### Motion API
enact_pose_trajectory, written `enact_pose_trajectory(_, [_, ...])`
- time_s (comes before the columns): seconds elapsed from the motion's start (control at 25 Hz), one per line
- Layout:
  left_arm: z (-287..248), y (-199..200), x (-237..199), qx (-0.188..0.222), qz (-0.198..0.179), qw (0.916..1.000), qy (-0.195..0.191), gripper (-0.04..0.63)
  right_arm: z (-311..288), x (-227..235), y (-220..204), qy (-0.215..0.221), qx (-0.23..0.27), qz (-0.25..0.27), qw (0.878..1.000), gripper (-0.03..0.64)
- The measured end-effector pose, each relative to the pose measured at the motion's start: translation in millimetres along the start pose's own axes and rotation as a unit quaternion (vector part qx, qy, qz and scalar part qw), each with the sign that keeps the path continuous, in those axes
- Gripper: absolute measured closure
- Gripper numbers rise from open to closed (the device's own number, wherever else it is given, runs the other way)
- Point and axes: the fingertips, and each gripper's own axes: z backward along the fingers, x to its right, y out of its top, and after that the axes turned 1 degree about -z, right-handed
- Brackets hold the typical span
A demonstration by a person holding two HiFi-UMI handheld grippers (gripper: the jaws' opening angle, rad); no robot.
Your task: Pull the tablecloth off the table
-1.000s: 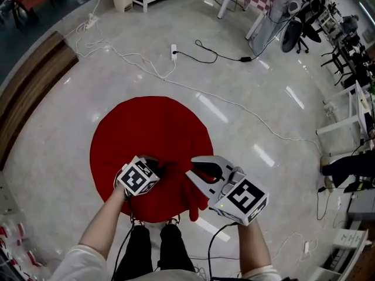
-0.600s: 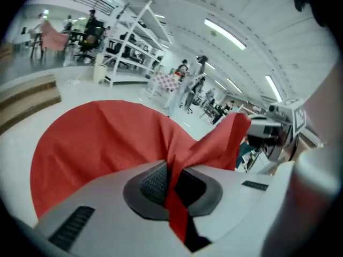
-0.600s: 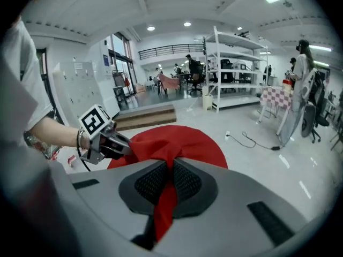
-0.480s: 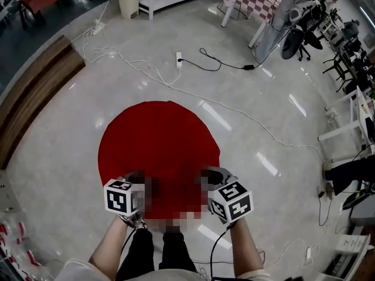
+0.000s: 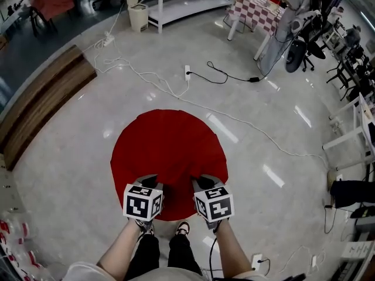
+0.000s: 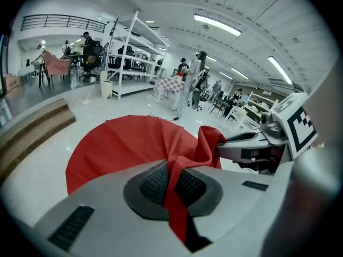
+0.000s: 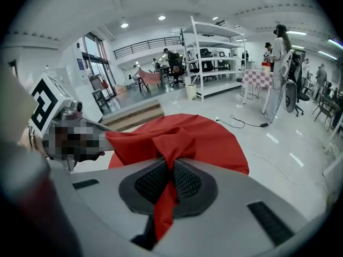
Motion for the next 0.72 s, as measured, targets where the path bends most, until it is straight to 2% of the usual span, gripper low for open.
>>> enact_pose_trajectory(0.24, [14.5,0.4,5.3,-0.017,-0.016,0.9997,0.011,0.577,16.5,-12.5,-13.6,-0.017,-0.005,-0.032,0.999,0.588])
enact_pose_trajectory(0.36, [22.3,4.8,13.7,-0.02,0.0,0.9998,-0.001,0.577,27.9,-13.0,-16.8,-0.025,-0.003,-0.051,0.998,0.588])
enact_pose_trajectory(0.52, [36.0,7.8,20.2,-0.006,0.015,0.9996,-0.021,0.577,40.8,-9.5,-12.7,-0.035,0.008,-0.06,0.998,0.588])
enact_pose_trajectory(0.72, [52.0,15.9,20.9,0.011,0.013,0.9997,-0.018,0.577,55.5,-10.7,-9.3,-0.046,0.018,-0.068,0.996,0.588])
